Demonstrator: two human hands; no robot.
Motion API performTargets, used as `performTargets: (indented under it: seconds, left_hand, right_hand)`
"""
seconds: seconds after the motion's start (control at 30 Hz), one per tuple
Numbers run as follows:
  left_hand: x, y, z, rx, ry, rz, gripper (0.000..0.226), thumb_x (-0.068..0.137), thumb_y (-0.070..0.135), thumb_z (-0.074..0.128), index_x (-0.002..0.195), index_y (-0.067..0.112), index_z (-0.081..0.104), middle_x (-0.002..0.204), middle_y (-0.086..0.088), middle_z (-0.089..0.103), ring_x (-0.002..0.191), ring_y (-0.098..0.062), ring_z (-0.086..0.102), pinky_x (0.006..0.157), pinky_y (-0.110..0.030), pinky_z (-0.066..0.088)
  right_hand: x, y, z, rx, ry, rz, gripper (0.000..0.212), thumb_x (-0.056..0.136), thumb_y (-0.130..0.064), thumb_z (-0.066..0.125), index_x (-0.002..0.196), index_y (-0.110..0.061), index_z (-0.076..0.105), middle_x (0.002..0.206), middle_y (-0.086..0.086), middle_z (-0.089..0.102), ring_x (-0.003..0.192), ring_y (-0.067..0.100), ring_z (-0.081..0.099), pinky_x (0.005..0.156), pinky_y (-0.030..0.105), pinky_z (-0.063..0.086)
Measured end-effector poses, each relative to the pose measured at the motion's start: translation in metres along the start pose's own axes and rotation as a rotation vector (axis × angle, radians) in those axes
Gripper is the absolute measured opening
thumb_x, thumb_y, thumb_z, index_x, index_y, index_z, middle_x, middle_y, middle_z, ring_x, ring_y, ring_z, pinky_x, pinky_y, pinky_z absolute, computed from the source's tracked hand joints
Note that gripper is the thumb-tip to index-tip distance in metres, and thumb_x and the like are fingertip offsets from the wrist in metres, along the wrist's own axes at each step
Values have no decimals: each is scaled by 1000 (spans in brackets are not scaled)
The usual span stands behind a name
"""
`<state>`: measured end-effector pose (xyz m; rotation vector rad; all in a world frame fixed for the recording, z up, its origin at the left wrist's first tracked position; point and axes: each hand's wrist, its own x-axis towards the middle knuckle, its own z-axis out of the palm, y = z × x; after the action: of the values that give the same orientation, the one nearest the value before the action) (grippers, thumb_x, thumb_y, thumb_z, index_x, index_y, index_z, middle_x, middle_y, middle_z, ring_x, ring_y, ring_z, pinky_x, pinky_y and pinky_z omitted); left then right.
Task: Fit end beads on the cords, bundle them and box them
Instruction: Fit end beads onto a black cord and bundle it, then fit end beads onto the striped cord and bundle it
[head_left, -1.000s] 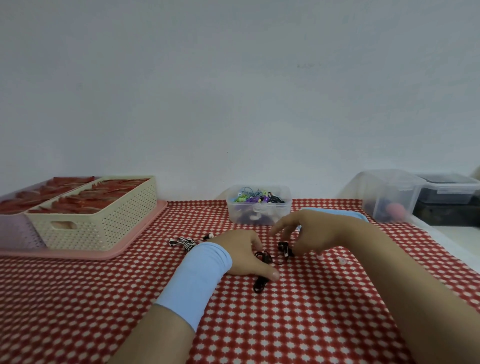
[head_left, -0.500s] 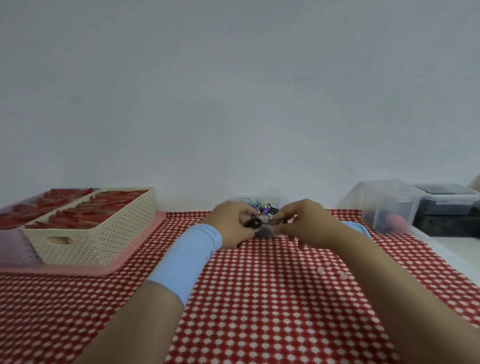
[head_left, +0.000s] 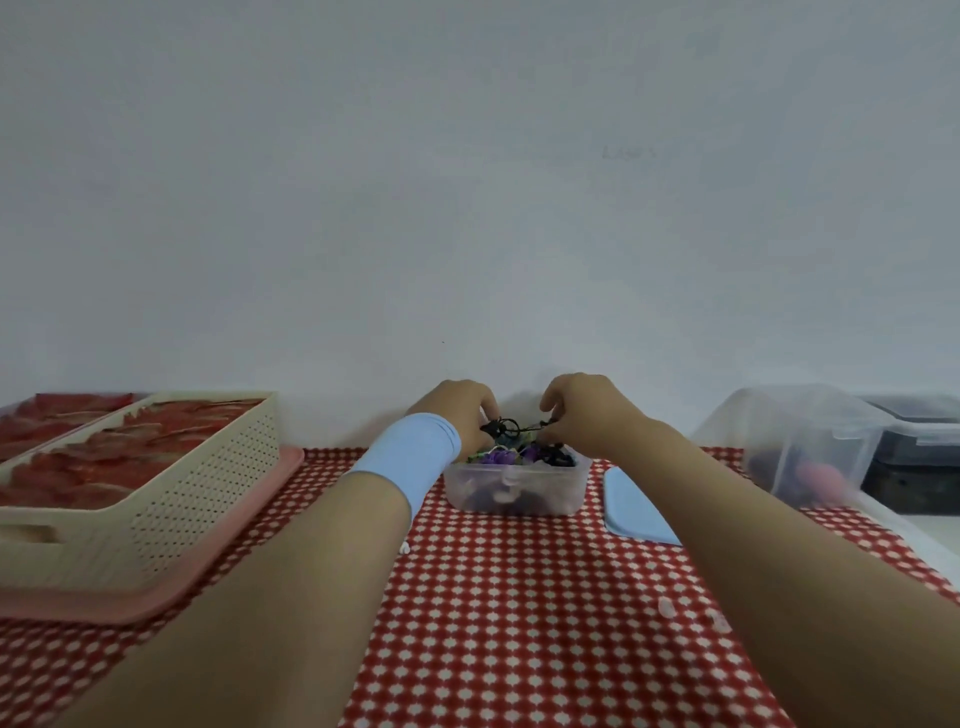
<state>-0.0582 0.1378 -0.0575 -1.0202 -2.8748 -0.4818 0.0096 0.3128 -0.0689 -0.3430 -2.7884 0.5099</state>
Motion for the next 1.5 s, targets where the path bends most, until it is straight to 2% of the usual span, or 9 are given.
performTargets:
  seconds: [0.17,0.3,0.43,0.57,0.73,0.93,1.17,1.33,1.5]
  left_hand:
    - [0,-10,11,-57,121,63,23,98,23,55,112,20,73,118,-1,62,99,-17,58,87,-27,44]
    - [-12,-16,9,-37,-1,40,30,99,24,53,126,21,66,129,-2,64,114,-19,59,97,-29,43]
    - [-30,-20,-10,-45,57,55,36,102,23,47,136,22,57,133,-1,58,118,-19,56,99,-28,40]
    - [-64,-39,-32,-62,105,33,29,100,16,49,121,25,68,128,3,62,112,-15,58,96,-25,40]
    - [-110,-71,-37,65,-149,-93,24,85,31,55,98,44,71,112,12,67,107,-16,60,105,-40,40]
    - [-145,-102,-27,54,-394,-129,57,75,46,75,128,33,60,126,11,62,109,-9,57,104,-33,43]
    - [-148,-76,-14,-134,-227,-33,38,76,28,82,112,30,70,98,19,63,96,-6,58,89,-22,43]
    - [-129,-24,-7,-191,-230,81,38,78,30,81,114,28,70,113,12,66,99,-8,59,92,-23,43]
    - [-113,26,18,-134,-308,175,28,83,18,76,109,27,73,103,16,67,84,-2,58,82,-18,45]
  right_hand:
    - [-6,2,1,-1,-40,-48,12,92,-29,72,101,-23,79,106,-6,73,100,16,65,85,33,53]
    - [-19,-11,-2,-178,-91,-65,22,101,-29,57,111,-29,77,115,-6,73,103,18,63,86,34,52]
    - [-29,-36,-11,-149,77,-118,29,103,-22,50,118,-28,73,125,-8,69,110,17,63,88,31,50]
    - [-48,-83,-9,35,-5,-260,24,98,-18,57,109,-26,77,114,-7,74,97,11,66,87,28,54]
    - [-69,-129,30,0,-329,-327,24,90,-21,65,105,-34,79,108,-5,75,94,15,70,92,40,57]
    - [-83,-145,70,-167,-449,-406,40,93,-13,61,128,-32,69,123,-3,72,110,20,66,95,32,51]
    - [-93,-118,52,-64,-408,-284,19,93,-21,68,108,-24,79,107,-2,77,96,16,70,94,35,57]
    - [-97,-64,0,26,-429,-159,17,93,-17,67,90,-29,78,87,-5,78,71,10,74,57,22,57]
    - [-108,-9,-20,39,-471,-96,16,88,-19,73,84,-33,80,85,-12,78,79,18,76,77,32,63]
